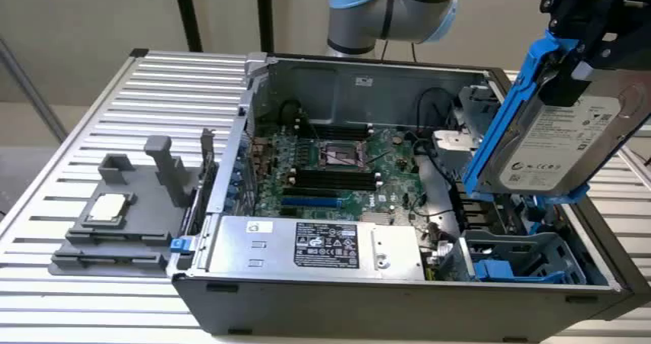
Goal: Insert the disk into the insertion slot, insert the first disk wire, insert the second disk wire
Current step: 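Insert the disk into the insertion slot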
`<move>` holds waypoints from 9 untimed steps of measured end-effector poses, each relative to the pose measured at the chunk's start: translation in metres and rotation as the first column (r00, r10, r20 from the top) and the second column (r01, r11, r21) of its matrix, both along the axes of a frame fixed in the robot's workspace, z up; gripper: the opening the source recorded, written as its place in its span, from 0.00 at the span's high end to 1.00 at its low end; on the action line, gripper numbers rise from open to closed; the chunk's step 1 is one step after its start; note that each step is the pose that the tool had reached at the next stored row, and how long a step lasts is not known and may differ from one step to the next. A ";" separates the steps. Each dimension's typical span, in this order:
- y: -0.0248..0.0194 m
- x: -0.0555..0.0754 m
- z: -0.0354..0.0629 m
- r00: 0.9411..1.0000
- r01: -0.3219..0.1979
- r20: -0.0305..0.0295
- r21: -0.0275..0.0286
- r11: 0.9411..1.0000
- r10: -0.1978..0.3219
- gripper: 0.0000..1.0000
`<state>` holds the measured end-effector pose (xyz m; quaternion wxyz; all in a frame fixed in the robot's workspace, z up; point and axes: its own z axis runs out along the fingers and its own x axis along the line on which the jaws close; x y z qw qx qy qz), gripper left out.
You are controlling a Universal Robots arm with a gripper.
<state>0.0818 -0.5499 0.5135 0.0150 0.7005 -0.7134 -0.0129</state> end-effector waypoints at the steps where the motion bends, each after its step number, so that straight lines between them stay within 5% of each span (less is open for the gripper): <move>1: 0.0000 0.000 0.0000 1.000 0.000 0.000 0.000 1.000 0.000 0.67; 9: 0.0000 0.000 0.0000 1.000 0.000 0.000 0.000 1.000 0.000 0.67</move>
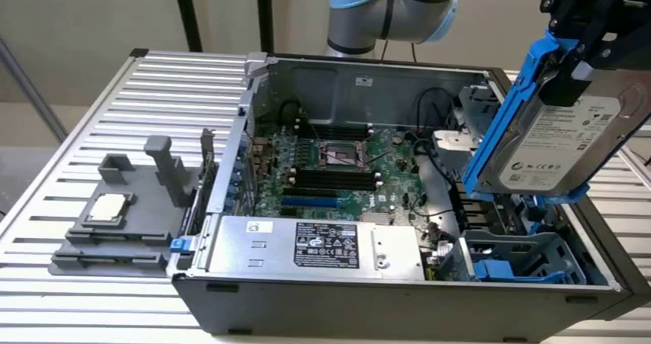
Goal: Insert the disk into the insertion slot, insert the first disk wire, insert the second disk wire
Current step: 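Insert the disk into the insertion slot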
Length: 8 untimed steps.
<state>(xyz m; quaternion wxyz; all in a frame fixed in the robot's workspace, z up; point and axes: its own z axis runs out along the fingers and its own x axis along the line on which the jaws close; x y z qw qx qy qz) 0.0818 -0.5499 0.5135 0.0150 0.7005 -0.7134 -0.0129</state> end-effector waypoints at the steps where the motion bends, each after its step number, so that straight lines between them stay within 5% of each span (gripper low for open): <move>1: 0.0000 0.000 0.0000 1.000 0.000 0.000 0.000 1.000 0.000 0.67; 8: -0.0026 0.011 0.0000 1.000 0.000 -0.002 0.003 1.000 0.000 0.67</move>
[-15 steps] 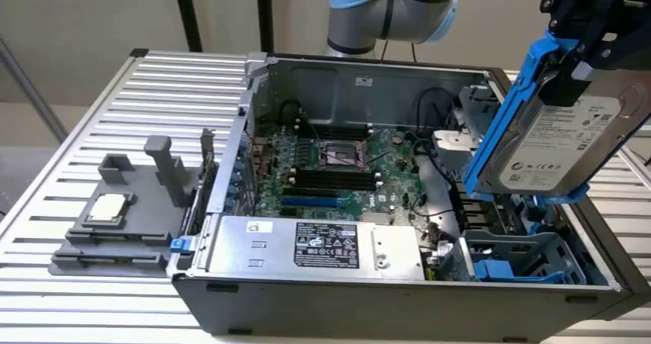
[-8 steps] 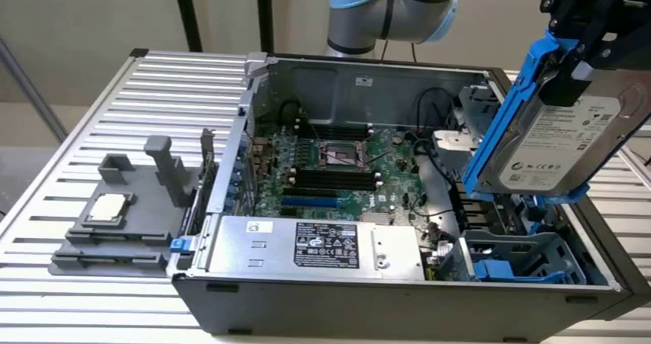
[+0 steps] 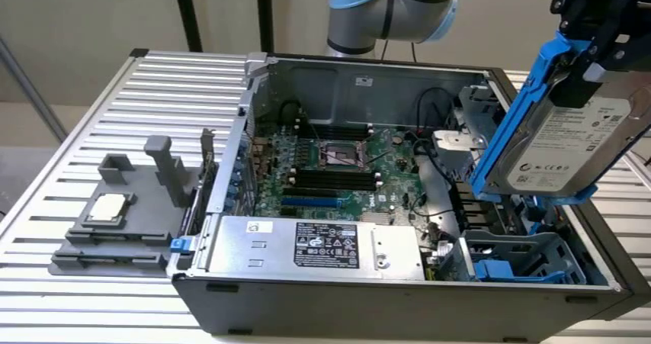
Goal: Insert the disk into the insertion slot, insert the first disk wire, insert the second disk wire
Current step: 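Insert the disk into the insertion slot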
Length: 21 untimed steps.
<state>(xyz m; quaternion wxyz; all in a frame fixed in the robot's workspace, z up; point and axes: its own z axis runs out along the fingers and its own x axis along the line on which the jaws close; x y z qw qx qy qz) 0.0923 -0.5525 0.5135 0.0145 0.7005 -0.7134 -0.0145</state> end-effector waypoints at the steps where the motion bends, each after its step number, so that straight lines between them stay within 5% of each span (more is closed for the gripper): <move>1: -0.0012 0.002 0.0000 1.000 0.000 0.000 0.000 1.000 0.000 0.67; 12: -0.0205 0.007 -0.0145 1.000 0.002 0.000 0.003 1.000 -0.002 0.67; 21: -0.0221 0.007 -0.0189 1.000 0.002 0.000 0.004 1.000 -0.002 0.67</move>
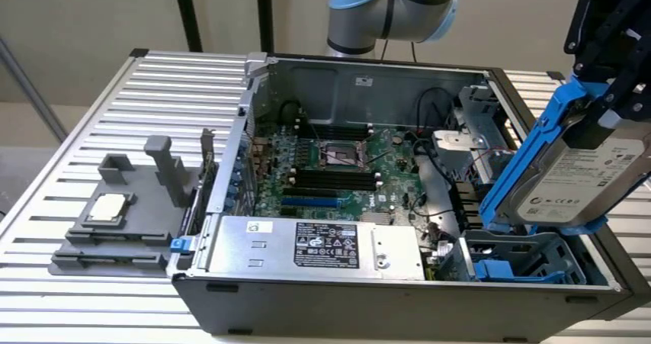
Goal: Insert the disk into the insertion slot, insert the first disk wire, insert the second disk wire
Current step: 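Insert the disk into the insertion slot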
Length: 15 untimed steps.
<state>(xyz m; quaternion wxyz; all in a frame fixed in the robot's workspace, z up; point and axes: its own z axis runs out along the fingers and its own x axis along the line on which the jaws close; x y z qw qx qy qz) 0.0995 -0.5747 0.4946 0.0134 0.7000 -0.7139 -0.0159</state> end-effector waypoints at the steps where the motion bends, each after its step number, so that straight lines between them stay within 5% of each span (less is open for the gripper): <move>1: 0.0000 0.000 0.0000 1.000 0.000 0.000 0.000 1.000 0.000 0.67; 15: 0.0000 0.000 -0.0060 1.000 0.000 0.001 0.000 1.000 0.000 0.67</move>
